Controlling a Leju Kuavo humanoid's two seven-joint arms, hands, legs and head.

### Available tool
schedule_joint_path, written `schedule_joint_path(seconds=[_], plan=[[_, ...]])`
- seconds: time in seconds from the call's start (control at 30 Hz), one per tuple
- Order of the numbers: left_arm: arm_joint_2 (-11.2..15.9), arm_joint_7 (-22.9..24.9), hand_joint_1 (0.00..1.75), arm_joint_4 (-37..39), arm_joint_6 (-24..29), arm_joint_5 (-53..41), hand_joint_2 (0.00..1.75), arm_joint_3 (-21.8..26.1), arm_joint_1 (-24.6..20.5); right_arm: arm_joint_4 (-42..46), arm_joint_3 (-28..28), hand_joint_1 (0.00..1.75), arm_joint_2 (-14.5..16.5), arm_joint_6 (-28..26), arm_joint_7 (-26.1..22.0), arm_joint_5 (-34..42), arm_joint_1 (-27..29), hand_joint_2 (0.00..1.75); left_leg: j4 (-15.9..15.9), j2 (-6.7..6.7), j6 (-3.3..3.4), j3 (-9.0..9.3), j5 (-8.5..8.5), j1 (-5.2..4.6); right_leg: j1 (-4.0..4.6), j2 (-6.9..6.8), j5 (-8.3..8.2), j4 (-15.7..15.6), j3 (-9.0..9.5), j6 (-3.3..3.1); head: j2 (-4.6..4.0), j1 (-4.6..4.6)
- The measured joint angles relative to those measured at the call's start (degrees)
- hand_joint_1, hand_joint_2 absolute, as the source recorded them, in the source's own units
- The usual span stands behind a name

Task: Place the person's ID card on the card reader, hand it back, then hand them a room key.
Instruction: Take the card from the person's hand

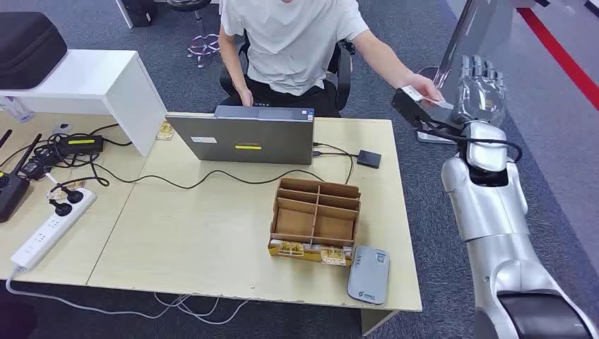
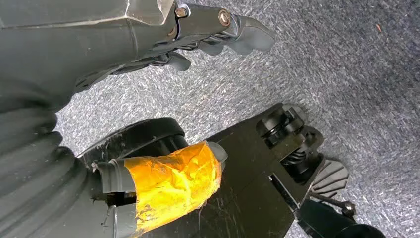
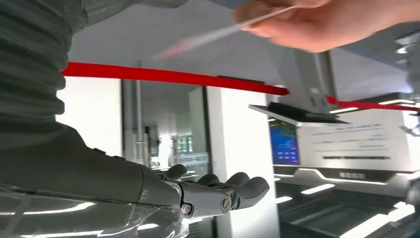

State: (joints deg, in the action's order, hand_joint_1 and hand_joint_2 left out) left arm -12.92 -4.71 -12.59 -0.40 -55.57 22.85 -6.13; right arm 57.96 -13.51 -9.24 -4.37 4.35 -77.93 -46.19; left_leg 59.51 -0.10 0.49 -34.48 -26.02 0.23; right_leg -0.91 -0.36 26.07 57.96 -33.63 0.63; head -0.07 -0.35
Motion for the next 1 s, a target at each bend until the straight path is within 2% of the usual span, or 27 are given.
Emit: schedule_joint_path(seconds=[0.23, 0.8, 0.93, 1.0], plan=[[0.0, 0.1, 0.0, 0.0, 0.3, -0.1, 1.75, 0.0, 0.0, 1.9, -3.8, 0.0, 1.5, 0.0, -0.2, 1.7, 0.0, 1.75, 0.0, -0.01, 0.0, -0.03, 0.0, -0.02, -0.01, -0.02, -0.03, 0.0, -0.01, 0.04, 0.0, 0.0], [0.0, 0.1, 0.0, 0.0, -1.3, -0.2, 1.75, 0.5, 0.0, 3.8, -7.0, 0.0, 2.6, 0.1, 0.0, 3.9, 0.3, 1.75, 0.0, -0.01, 0.0, -0.05, 0.0, -0.02, -0.01, -0.03, -0.05, 0.0, -0.06, 0.06, 0.0, -0.01], [-0.5, -1.2, 0.0, 0.0, -3.4, 0.1, 1.75, 0.9, 0.0, 3.8, -7.5, 1.75, 2.6, 0.1, -0.3, 4.9, 0.3, 1.75, 0.0, 0.0, 0.0, -0.07, 0.0, -0.02, -0.01, -0.02, -0.05, 0.0, -0.07, 0.06, 0.0, -0.01], [-0.7, -1.7, 0.0, 0.0, -3.8, 0.2, 1.75, 1.0, 0.0, 3.8, -7.7, 1.75, 2.6, 0.0, -0.7, 5.7, 0.3, 1.75, 0.0, 0.0, 0.0, -0.07, 0.0, -0.02, -0.02, -0.02, -0.05, 0.0, -0.08, 0.06, 0.0, -0.01]])
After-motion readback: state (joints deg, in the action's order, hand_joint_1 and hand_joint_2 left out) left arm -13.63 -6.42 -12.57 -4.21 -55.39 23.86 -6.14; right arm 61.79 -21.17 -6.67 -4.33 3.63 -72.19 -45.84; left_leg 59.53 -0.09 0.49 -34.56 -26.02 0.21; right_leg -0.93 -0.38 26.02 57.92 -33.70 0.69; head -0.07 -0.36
